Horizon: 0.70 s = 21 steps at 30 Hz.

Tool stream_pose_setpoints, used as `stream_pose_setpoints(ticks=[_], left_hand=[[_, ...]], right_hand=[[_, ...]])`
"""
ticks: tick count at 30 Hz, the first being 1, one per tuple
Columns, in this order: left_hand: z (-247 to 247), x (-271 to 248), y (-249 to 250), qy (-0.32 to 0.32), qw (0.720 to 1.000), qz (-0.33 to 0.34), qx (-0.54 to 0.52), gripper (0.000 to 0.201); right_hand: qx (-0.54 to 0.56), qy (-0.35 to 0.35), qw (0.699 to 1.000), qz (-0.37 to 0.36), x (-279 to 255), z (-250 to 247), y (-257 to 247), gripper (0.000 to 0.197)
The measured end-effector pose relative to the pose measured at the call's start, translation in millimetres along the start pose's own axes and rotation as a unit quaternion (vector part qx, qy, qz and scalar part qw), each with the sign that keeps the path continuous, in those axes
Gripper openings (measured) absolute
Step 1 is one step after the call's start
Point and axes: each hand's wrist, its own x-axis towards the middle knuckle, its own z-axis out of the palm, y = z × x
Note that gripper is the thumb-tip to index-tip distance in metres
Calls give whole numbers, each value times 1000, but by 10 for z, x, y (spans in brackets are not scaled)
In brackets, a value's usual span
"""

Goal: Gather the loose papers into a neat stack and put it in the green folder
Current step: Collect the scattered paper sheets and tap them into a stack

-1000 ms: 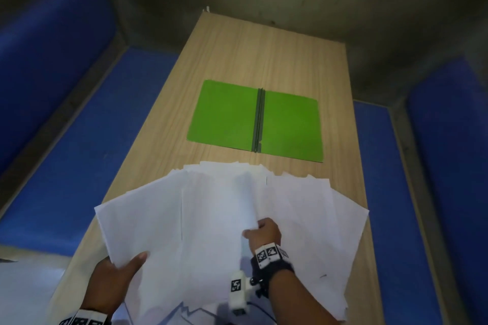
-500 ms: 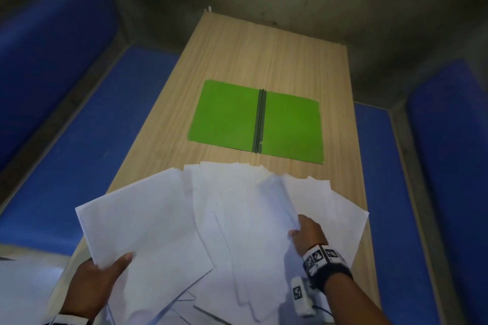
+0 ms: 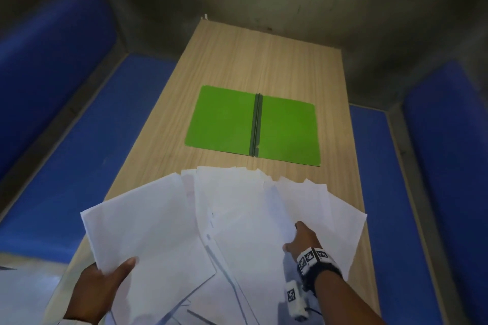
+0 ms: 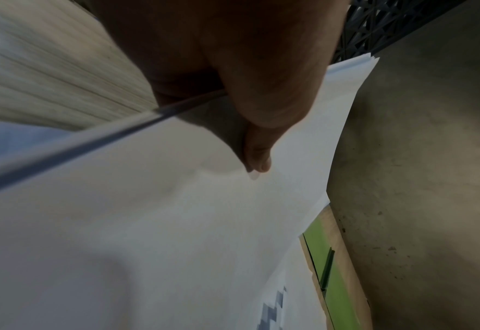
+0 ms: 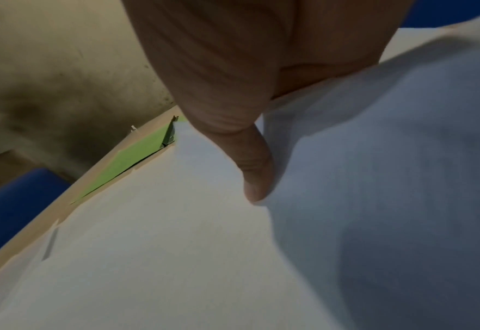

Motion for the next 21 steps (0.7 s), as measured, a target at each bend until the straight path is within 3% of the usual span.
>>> stream_pose_setpoints(ticks=[3, 6, 10, 12, 16, 21], left_hand=[[15, 11, 18, -4, 1000, -11, 6, 38], [20, 16, 9, -4, 1000, -5, 5, 36], [28, 24, -29, -3, 1000, -5, 3, 39], [33, 8, -19, -5, 1000, -4, 0, 36], [50, -27, 38, -11, 1000, -2, -2, 30], [123, -35, 54, -11, 1000, -7, 3, 31]], right_hand=[[62, 24, 998, -16, -7, -64, 137, 40], [147, 90, 985, 24, 15, -231, 291, 31], [167, 168, 968, 86, 94, -480, 471, 25], [154, 159, 970, 101, 143, -544, 486, 24], [172, 122, 971, 110, 199, -528, 458, 41], [214, 137, 964, 73, 190, -461, 479, 23]])
